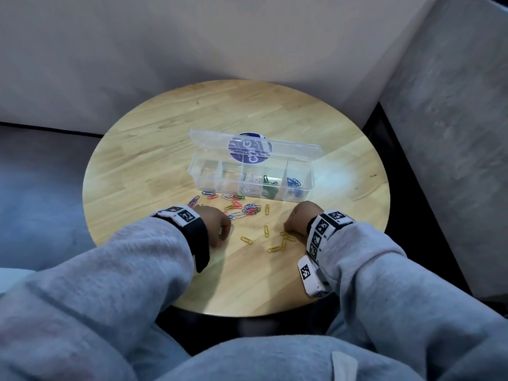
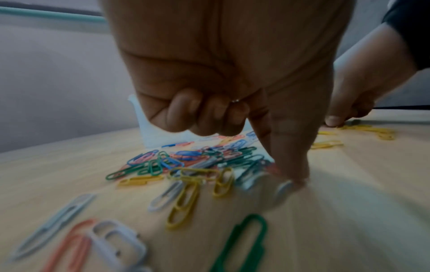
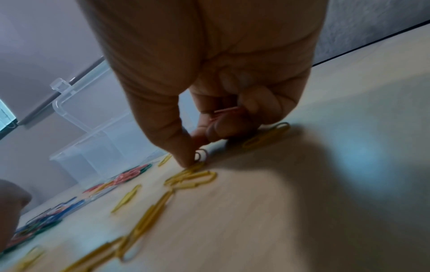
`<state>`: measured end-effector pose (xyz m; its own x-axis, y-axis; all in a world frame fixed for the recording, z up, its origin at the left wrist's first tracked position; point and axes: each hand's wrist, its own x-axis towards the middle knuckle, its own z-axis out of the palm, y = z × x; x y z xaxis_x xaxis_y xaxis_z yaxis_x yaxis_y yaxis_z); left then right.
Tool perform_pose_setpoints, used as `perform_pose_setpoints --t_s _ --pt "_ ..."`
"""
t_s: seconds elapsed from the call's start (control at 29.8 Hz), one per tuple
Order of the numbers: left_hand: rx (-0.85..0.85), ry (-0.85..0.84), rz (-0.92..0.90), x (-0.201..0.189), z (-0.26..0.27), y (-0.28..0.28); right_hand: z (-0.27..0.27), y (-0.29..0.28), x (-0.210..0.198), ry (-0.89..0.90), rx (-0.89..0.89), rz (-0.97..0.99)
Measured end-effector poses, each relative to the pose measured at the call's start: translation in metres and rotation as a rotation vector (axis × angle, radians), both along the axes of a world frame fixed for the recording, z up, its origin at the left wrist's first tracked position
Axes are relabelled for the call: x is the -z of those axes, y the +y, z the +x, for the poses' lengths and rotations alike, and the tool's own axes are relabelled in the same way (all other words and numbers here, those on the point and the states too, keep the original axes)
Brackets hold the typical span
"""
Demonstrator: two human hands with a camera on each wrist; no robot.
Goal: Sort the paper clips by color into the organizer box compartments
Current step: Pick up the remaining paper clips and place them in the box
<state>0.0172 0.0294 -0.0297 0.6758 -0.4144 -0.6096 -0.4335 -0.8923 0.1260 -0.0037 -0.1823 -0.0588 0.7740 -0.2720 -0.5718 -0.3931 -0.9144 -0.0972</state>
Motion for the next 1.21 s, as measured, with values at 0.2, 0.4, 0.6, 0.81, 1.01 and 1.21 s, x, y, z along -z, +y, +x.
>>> perform_pose_setpoints --t_s 0.2,0.4,0.6,0.81,1.01,1.21 --pt "0.030 -0.016 -0.008 0.007 0.003 0.000 -0.011 0.001 -0.012 -0.088 0.198 0.524" --pt "-0.220 0.026 -0.227 0.014 0.002 0.005 -0.006 0.011 -0.016 -0.058 0.580 1.087" --pt "-0.852 0.400 -0.918 -0.001 0.009 0.009 0.000 0.016 -0.017 -0.044 0.716 1.140" --pt "-1.059 0.444 -1.156 -0.018 0.014 0.019 0.002 0.024 -0.021 -0.191 0.146 0.621" --pt "-1.146 0.483 -1.090 -0.023 0.016 0.024 0.001 0.036 -0.026 -0.234 -0.140 0.264" --pt "-0.904 0.279 -0.750 -0.012 0.020 0.024 0.012 0.043 -0.027 -0.200 -0.364 0.114"
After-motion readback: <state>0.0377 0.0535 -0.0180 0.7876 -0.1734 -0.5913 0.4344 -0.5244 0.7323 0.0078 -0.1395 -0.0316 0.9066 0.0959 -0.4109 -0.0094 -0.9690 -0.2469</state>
